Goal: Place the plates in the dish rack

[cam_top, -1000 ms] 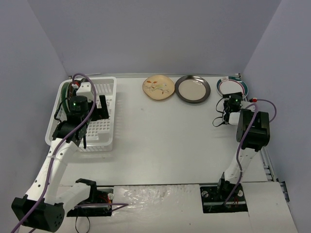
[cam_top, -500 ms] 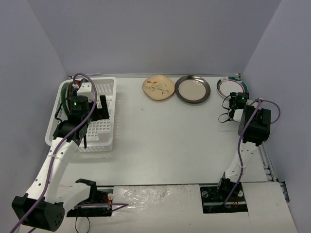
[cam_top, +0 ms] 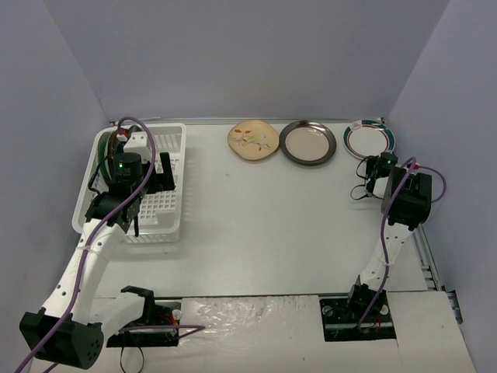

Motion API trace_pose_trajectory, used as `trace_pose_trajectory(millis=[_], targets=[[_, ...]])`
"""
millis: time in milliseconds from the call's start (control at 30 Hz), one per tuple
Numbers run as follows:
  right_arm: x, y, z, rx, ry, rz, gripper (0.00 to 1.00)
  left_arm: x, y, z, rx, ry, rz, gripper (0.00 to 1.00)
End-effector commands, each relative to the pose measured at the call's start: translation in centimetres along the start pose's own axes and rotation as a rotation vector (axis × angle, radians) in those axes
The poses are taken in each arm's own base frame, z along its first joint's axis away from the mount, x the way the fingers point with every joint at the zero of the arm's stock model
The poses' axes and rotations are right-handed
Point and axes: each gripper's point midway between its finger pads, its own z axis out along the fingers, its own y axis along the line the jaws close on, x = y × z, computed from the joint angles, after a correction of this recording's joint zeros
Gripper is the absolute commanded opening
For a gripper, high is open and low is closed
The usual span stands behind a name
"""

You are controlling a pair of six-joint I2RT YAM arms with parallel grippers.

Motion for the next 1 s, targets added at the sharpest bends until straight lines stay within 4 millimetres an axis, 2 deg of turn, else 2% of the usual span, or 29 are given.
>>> trace_pose_trajectory(millis=[0, 100, 167, 367, 533, 800, 967], targets=[[-0.8, 1.0, -0.8, -0.061, 0.004, 0.052, 0.0, -3.2, -0.6, -0.4, 0.029, -0.101, -0.031, 0.97], [-1.2, 2.2, -1.5, -0.119, -0.004, 0.084, 0.0, -3.2, -0.6, -0.4, 0.031, -0.101, -0.032, 0.97], [-1.2, 4.6, -2.7, -0.22, 0.014, 0.124, 0.0, -3.2, -0.8, -0.5, 0.041, -0.105, -0.032, 0.97], [-2.8, 9.3, -5.5, -0.412, -0.001, 0.192, 0.0, -3.3, -1.4, -0.5, 0.07, -0.112, -0.041, 0.97], [-3.0, 13.3, -7.9, -0.549, 0.041, 0.203, 0.0, -3.4, -1.6, -0.6, 0.084, -0.12, -0.044, 0.97], [-1.5, 17.4, -12.5, -0.721, 0.169, 0.182, 0.0, -3.6, -1.9, -0.7, 0.104, -0.131, -0.049, 0.97], [0.9, 19.0, -15.3, -0.786, 0.285, 0.14, 0.0, -3.8, -2.8, -0.9, 0.153, -0.142, -0.059, 0.97]])
